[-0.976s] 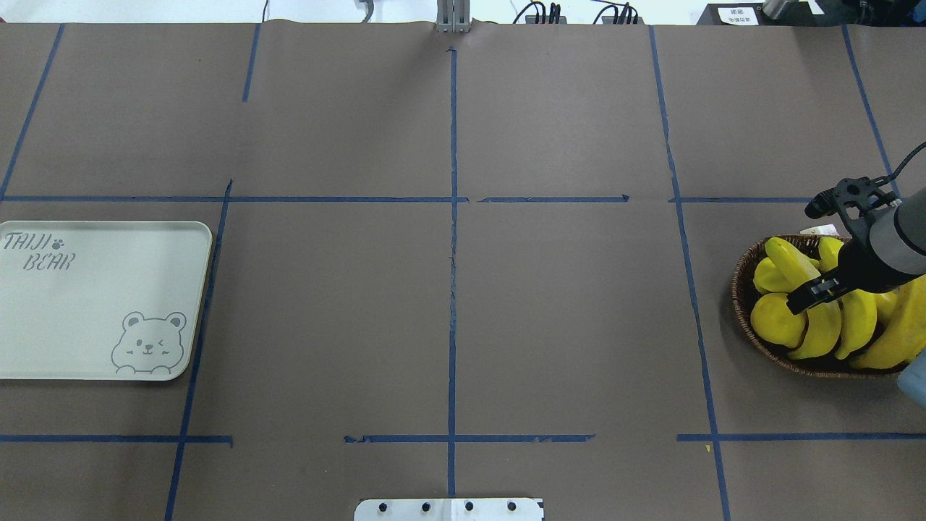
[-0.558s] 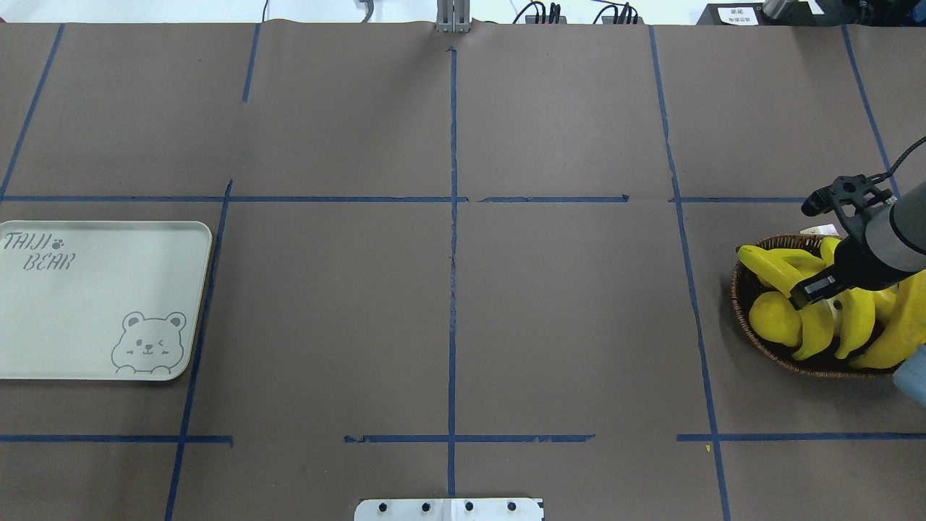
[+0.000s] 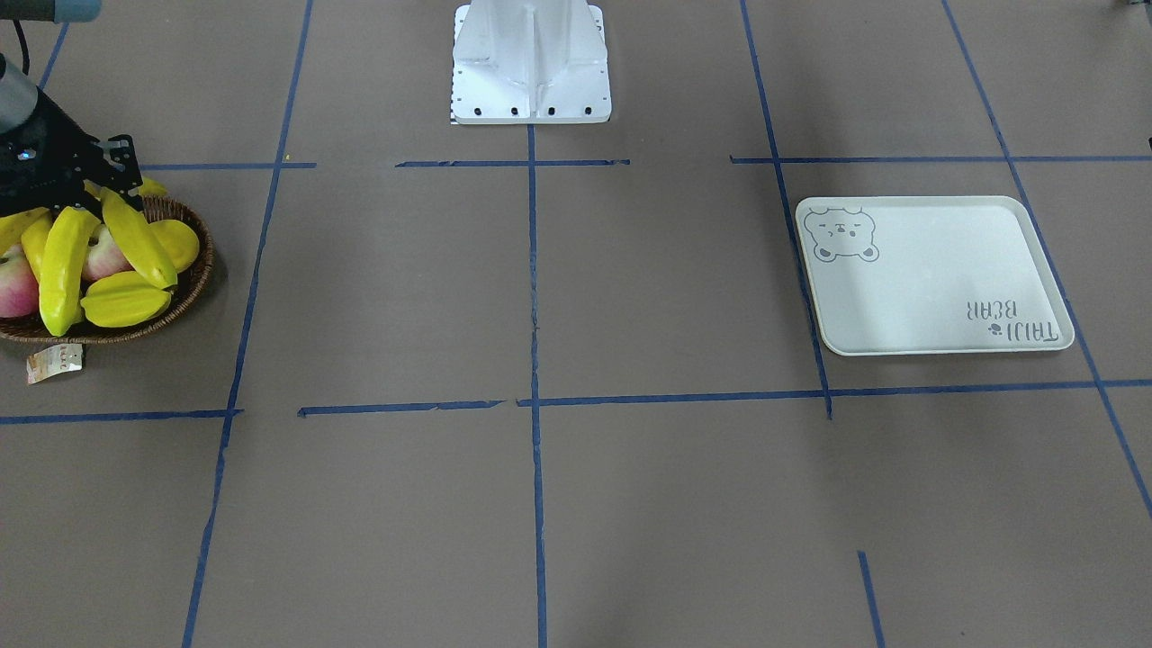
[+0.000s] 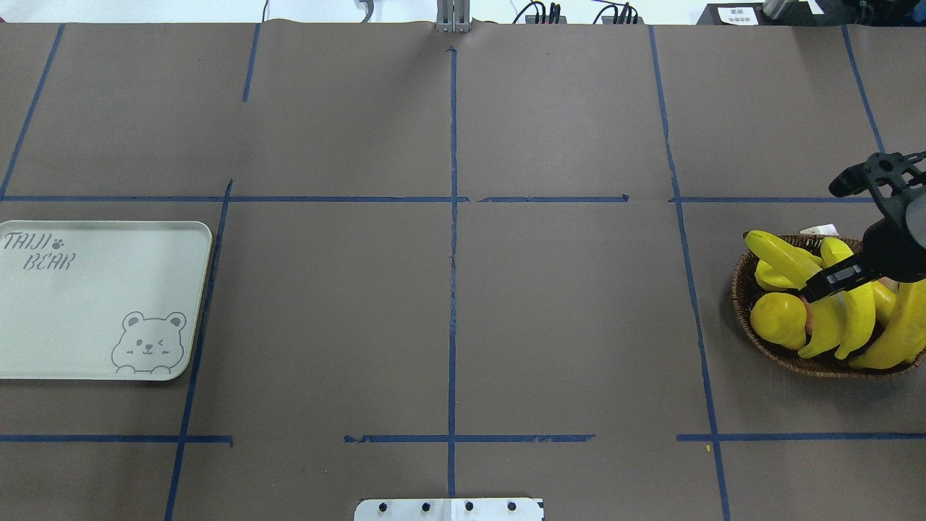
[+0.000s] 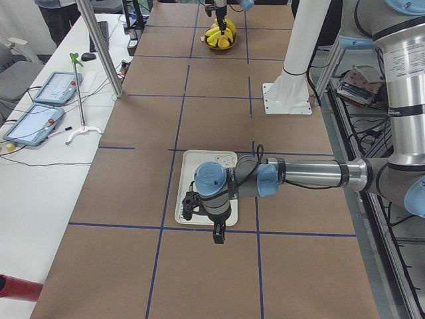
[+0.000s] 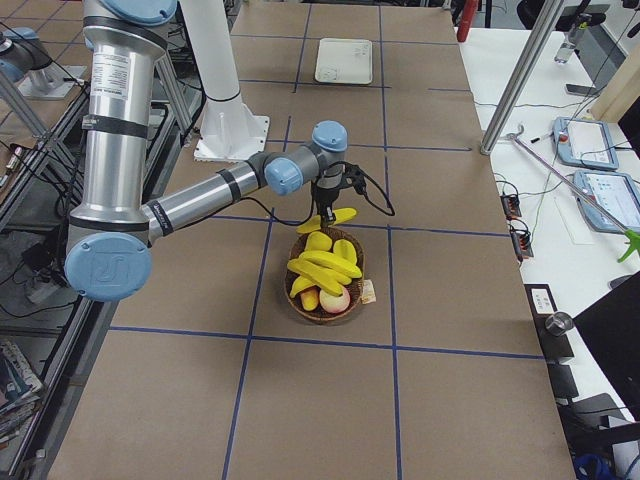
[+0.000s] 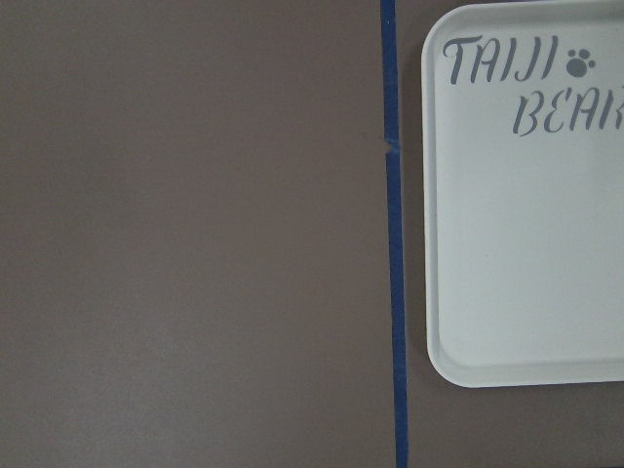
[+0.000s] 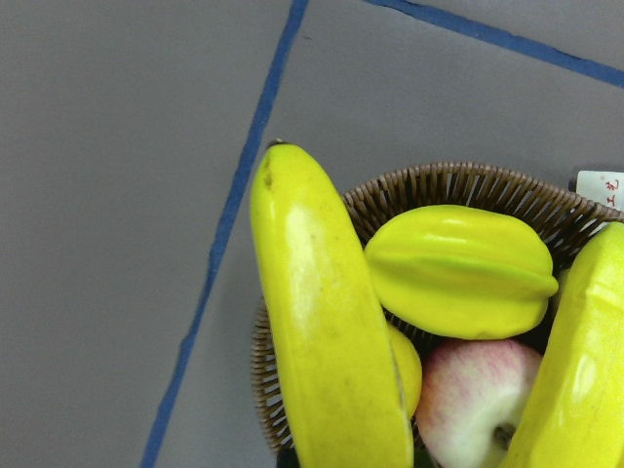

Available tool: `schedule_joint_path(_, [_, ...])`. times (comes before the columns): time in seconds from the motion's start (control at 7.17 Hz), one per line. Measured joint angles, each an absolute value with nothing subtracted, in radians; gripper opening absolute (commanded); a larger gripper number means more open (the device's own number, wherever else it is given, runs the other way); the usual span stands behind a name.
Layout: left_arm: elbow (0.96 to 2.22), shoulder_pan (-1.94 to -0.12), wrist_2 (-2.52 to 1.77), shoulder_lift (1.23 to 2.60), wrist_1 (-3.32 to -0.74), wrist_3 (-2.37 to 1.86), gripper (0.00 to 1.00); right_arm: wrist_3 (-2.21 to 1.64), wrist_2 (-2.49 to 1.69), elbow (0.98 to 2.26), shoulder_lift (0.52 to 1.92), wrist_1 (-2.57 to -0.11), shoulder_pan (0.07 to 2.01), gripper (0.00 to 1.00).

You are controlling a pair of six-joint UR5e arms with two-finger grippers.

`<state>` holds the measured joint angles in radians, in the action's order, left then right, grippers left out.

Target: Transfer all bananas from basket to plate

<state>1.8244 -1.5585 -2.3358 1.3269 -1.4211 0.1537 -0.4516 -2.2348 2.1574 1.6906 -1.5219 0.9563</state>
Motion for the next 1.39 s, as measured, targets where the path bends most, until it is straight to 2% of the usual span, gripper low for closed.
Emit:
schedule_joint_path(0.14, [1.833, -1.557, -2.335, 1.329, -1.424, 0.156, 1.00, -0.484, -2.264, 2.197, 1.655, -1.553, 0.964, 0.04])
schedule_joint_path(0.42, [1.858, -1.551, -2.336, 1.375, -1.442, 0.155, 1.00, -0.693, -2.287, 2.191, 1.485, -1.557, 0.922, 0.04])
schedule_joint_path(0.84, [1.882, -1.535, -2.359, 1.524, -1.498, 0.130, 1.00, -1.078, -2.157, 2.074, 1.239, -1.378, 0.723, 0.04])
schedule_joint_path(1.12, [1.888, -1.468, -2.456, 1.556, -1.550, 0.012, 1.00, -1.277, -2.001, 1.996, 1.169, -1.172, 0.578, 0.04])
schedule_joint_path(1.39, [1.893, -1.333, -2.540, 1.615, -1.714, -0.346, 1.00, -1.365, -1.855, 1.946, 1.097, -1.106, 0.475, 0.04])
